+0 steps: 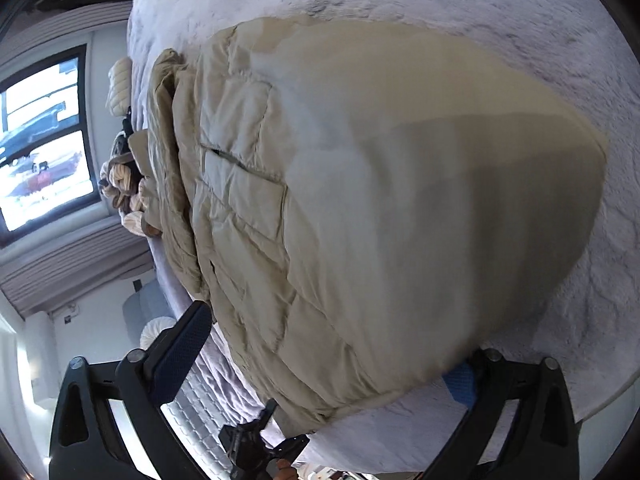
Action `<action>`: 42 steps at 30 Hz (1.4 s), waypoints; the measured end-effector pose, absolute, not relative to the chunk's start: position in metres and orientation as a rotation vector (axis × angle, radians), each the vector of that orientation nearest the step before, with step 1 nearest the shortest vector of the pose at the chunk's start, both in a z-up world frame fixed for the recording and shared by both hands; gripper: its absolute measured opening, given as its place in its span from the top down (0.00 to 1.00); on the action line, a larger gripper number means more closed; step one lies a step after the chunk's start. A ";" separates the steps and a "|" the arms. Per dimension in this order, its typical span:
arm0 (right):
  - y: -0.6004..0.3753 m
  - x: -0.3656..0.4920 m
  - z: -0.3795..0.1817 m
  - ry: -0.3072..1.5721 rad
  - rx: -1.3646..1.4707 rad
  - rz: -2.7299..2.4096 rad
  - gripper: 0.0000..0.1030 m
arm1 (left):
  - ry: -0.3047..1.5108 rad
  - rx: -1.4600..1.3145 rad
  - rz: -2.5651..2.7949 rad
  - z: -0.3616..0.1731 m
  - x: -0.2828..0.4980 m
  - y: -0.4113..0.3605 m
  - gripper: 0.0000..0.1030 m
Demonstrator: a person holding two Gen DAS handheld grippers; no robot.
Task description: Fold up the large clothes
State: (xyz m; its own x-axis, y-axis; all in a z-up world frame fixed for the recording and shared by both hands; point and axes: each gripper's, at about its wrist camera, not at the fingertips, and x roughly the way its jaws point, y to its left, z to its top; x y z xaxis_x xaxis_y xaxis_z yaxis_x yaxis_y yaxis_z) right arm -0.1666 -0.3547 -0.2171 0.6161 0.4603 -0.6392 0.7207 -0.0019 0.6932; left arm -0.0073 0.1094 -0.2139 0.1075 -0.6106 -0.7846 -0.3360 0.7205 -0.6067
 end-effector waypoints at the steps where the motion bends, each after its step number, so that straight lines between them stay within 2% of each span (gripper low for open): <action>1: -0.354 -0.168 -0.219 1.012 1.653 -0.277 0.29 | 1.490 -0.824 -0.261 -0.211 -0.005 0.109 0.82; 2: -0.355 -0.169 -0.221 1.029 1.661 -0.288 0.51 | 1.476 -0.836 -0.286 -0.206 -0.002 0.111 0.84; 3: -0.355 -0.168 -0.221 1.031 1.667 -0.290 0.61 | 1.466 -0.841 -0.297 -0.202 0.001 0.111 0.87; 4: -0.357 -0.168 -0.221 1.020 1.682 -0.279 0.78 | 1.450 -0.850 -0.317 -0.194 0.004 0.113 0.90; 5: -0.358 -0.166 -0.219 1.010 1.688 -0.263 0.83 | 1.440 -0.855 -0.331 -0.188 0.007 0.113 0.90; 8: -0.361 -0.157 -0.204 0.996 1.661 -0.206 0.88 | 1.379 -0.867 -0.381 -0.159 0.019 0.113 0.90; 15: -0.383 -0.098 -0.135 0.932 1.504 -0.004 0.90 | 1.205 -0.791 -0.476 -0.077 0.076 0.101 0.90; 22: -0.413 0.006 -0.078 0.902 1.308 0.138 0.90 | 1.105 -0.738 -0.433 -0.038 0.146 0.083 0.90; 27: -0.420 0.085 -0.073 0.965 1.189 0.158 0.90 | 1.119 -0.725 -0.362 -0.052 0.202 0.066 0.89; 32: -0.430 0.148 -0.102 1.028 1.178 0.092 0.90 | 1.186 -0.664 -0.290 -0.090 0.250 0.052 0.89; 34: -0.428 0.166 -0.112 1.055 1.161 0.065 0.90 | 1.220 -0.621 -0.264 -0.104 0.267 0.047 0.85; 40: -0.426 0.193 -0.117 1.089 1.087 0.010 0.82 | 1.313 -0.480 -0.269 -0.111 0.292 0.034 0.85; 42: -0.426 0.193 -0.113 1.085 1.075 0.007 0.76 | 1.305 -0.403 -0.305 -0.101 0.293 0.030 0.70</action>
